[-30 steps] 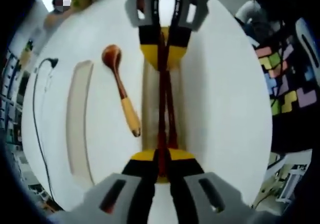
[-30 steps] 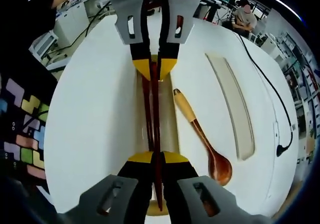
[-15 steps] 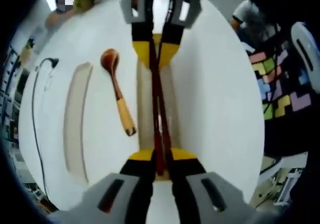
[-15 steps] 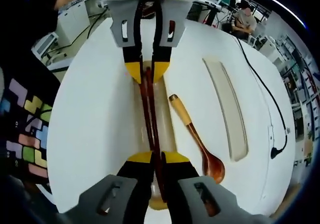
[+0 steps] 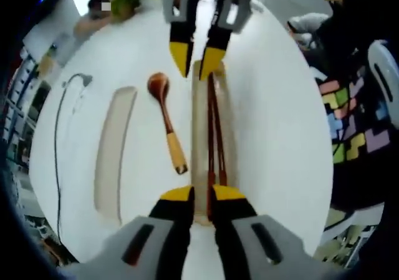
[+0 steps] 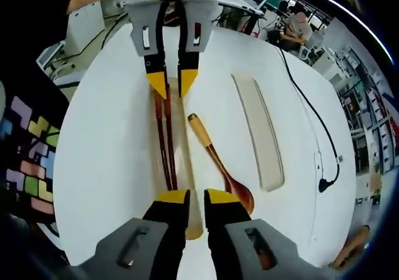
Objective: Arrange the utensils inside the cutlery case until each visible utensil rests in its matching compartment.
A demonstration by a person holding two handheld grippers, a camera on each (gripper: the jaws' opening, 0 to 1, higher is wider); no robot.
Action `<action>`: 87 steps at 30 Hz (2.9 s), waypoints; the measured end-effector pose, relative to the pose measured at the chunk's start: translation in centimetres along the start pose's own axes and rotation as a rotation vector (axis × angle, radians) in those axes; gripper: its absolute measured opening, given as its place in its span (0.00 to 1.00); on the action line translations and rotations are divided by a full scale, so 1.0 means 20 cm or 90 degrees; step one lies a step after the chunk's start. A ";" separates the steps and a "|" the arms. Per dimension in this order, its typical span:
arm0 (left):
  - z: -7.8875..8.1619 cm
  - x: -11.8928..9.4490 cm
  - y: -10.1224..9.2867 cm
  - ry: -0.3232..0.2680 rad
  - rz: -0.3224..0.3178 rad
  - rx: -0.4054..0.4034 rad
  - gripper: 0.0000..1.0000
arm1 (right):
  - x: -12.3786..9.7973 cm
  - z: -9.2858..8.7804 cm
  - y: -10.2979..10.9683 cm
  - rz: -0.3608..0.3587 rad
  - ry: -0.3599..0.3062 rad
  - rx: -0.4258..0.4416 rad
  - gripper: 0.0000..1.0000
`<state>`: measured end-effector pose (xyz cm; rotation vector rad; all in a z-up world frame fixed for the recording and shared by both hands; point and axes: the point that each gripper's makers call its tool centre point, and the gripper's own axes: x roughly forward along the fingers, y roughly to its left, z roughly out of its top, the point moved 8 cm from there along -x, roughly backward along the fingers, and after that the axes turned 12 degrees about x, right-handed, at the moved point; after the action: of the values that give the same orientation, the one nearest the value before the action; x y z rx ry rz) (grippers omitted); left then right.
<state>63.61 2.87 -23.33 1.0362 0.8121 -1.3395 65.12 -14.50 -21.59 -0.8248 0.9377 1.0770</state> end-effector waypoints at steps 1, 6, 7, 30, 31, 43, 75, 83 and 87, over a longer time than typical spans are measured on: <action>0.00 0.00 0.02 -0.003 0.018 -0.004 0.10 | -0.01 -0.01 -0.02 -0.005 -0.001 0.006 0.08; 0.00 -0.01 0.08 -0.022 0.045 -0.041 0.10 | -0.02 -0.05 -0.09 -0.038 0.017 -0.003 0.09; 0.00 -0.01 0.09 -0.022 0.050 -0.043 0.10 | -0.01 -0.06 -0.10 -0.040 0.021 -0.006 0.09; 0.17 0.21 0.16 -0.077 0.069 -0.096 0.14 | 0.14 -0.15 -0.20 -0.065 0.051 -0.051 0.21; 0.18 0.22 0.16 -0.078 0.069 -0.092 0.13 | 0.14 -0.15 -0.20 -0.068 0.050 -0.057 0.22; 0.24 0.27 0.14 -0.081 0.071 -0.043 0.11 | 0.18 -0.12 -0.19 -0.066 0.037 -0.126 0.24; 0.21 0.30 0.22 -0.082 0.095 -0.033 0.07 | 0.21 -0.06 -0.29 -0.011 0.054 -0.069 0.16; 0.17 0.29 0.25 -0.068 0.119 -0.050 0.07 | 0.20 -0.01 -0.31 -0.010 0.019 -0.077 0.07; 0.16 0.28 0.24 -0.062 0.128 -0.055 0.06 | 0.21 0.01 -0.32 -0.012 0.010 -0.082 0.06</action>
<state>68.67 -2.46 -26.85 0.9516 0.6685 -1.1640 72.15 -14.60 -24.80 -0.9476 0.8780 1.1251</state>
